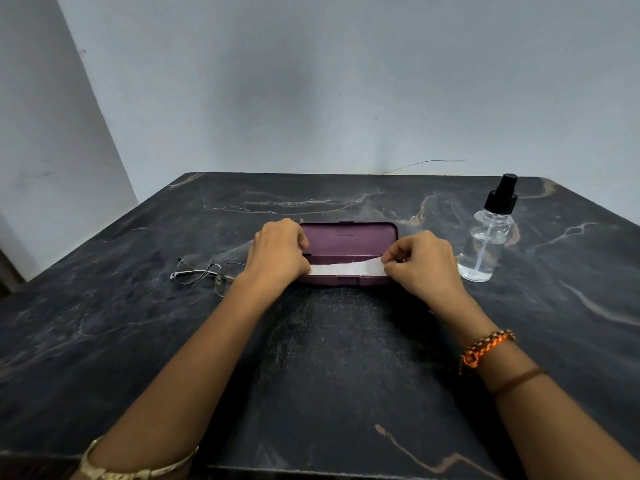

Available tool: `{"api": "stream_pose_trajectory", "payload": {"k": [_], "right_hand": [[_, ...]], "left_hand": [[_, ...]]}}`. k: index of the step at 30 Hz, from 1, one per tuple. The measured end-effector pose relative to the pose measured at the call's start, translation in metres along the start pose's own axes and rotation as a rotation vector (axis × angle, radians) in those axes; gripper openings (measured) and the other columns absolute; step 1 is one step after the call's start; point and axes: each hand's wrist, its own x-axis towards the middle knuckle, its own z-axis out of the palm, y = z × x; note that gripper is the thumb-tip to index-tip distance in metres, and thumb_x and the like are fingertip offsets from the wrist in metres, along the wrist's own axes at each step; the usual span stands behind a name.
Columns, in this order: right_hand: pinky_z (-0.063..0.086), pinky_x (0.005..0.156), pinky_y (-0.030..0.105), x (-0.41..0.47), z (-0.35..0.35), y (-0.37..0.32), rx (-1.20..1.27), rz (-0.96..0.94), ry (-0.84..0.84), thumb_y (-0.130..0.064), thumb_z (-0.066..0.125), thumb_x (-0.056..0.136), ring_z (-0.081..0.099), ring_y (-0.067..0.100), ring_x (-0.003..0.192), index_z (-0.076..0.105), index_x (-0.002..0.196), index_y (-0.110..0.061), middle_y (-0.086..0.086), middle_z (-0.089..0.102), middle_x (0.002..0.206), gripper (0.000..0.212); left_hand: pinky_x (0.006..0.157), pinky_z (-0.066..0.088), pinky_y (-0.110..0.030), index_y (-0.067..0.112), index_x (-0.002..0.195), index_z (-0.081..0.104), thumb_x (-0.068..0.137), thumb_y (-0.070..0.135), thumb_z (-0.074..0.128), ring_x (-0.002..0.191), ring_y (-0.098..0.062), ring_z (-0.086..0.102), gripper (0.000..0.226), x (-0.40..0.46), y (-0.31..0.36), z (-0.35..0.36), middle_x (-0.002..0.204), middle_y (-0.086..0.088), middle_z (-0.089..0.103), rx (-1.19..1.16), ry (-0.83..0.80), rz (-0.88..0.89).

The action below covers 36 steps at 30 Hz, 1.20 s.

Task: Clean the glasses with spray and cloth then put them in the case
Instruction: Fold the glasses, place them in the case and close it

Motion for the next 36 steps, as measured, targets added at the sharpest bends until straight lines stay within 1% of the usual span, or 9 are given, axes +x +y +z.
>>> {"api": "stream_pose_trajectory", "payload": {"k": [4,6,8,10,13,18,20,26,36], "right_hand": [[0.044,0.06,0.03,-0.0013,0.0014,-0.0007,-0.126,-0.047,-0.001,-0.002,0.05,0.077,0.061,0.03,0.081,0.072,0.079,0.0,0.016,0.07,0.084,0.022],[0.047,0.062,0.033,-0.0016,0.0018,-0.0005,-0.166,-0.067,0.0,-0.003,0.049,0.077,0.06,0.031,0.081,0.07,0.078,0.002,0.017,0.068,0.085,0.022],[0.047,0.067,0.034,-0.0015,0.0021,0.0,-0.175,-0.078,-0.009,-0.006,0.051,0.078,0.057,0.029,0.089,0.07,0.079,0.001,0.016,0.065,0.091,0.02],[0.041,0.067,0.033,-0.0015,0.0016,0.0,-0.165,-0.077,-0.021,-0.009,0.055,0.077,0.052,0.027,0.099,0.069,0.079,-0.001,0.015,0.059,0.097,0.016],[0.034,0.067,0.029,-0.0016,-0.0001,0.0004,-0.16,-0.074,-0.029,-0.013,0.061,0.074,0.049,0.026,0.103,0.071,0.077,-0.004,0.014,0.056,0.099,0.013],[0.03,0.064,0.026,-0.0009,0.0003,0.0011,-0.142,-0.066,-0.033,-0.015,0.065,0.072,0.051,0.025,0.1,0.065,0.064,-0.008,0.012,0.057,0.097,0.011],[0.031,0.064,0.027,-0.0002,0.0013,0.0013,-0.14,-0.066,-0.036,-0.014,0.065,0.072,0.052,0.025,0.098,0.062,0.06,-0.01,0.012,0.056,0.096,0.013],[0.036,0.066,0.029,0.001,0.0034,0.0031,-0.161,-0.086,-0.004,-0.012,0.061,0.077,0.054,0.028,0.094,0.068,0.072,-0.003,0.015,0.058,0.097,0.012],[0.038,0.062,0.03,0.0025,0.0054,0.0046,-0.163,-0.096,0.006,-0.011,0.058,0.076,0.059,0.028,0.085,0.07,0.075,-0.002,0.015,0.065,0.092,0.015]], "left_hand": [[0.089,0.049,-0.035,0.018,0.077,0.069,0.071,-0.002,0.07,0.091,-0.022,0.064,0.02,-0.0036,0.003,-0.0026,0.088,-0.007,0.07,-0.001,-0.011,0.018],[0.091,0.049,-0.036,0.019,0.071,0.068,0.073,-0.003,0.067,0.089,-0.022,0.065,0.022,-0.0048,0.0033,-0.0026,0.084,-0.006,0.07,-0.002,-0.023,0.024],[0.091,0.049,-0.038,0.017,0.072,0.069,0.074,-0.003,0.067,0.089,-0.022,0.065,0.02,-0.0048,0.0029,-0.0021,0.085,-0.007,0.07,-0.006,-0.034,0.022],[0.091,0.05,-0.038,0.016,0.073,0.07,0.075,-0.003,0.067,0.088,-0.022,0.065,0.019,-0.0045,0.0027,-0.0017,0.086,-0.007,0.07,-0.008,-0.042,0.02],[0.091,0.05,-0.038,0.016,0.074,0.069,0.075,-0.003,0.065,0.088,-0.022,0.065,0.02,-0.0039,0.0026,-0.0012,0.087,-0.007,0.07,-0.01,-0.048,0.015],[0.089,0.052,-0.037,0.022,0.062,0.063,0.074,-0.006,0.065,0.087,-0.021,0.066,0.03,-0.0028,0.002,-0.0014,0.086,-0.007,0.07,-0.028,-0.052,-0.004],[0.088,0.052,-0.037,0.02,0.064,0.065,0.074,-0.007,0.065,0.086,-0.021,0.066,0.028,-0.0025,0.0017,-0.0015,0.085,-0.007,0.07,-0.033,-0.043,-0.012],[0.087,0.052,-0.037,0.014,0.071,0.071,0.074,-0.007,0.065,0.086,-0.021,0.066,0.022,-0.003,0.0012,-0.0014,0.084,-0.008,0.07,-0.036,-0.035,0.0],[0.087,0.052,-0.038,0.012,0.074,0.072,0.074,-0.007,0.064,0.086,-0.024,0.066,0.021,-0.0035,0.0014,-0.0011,0.085,-0.011,0.071,-0.01,-0.037,0.027]]}}
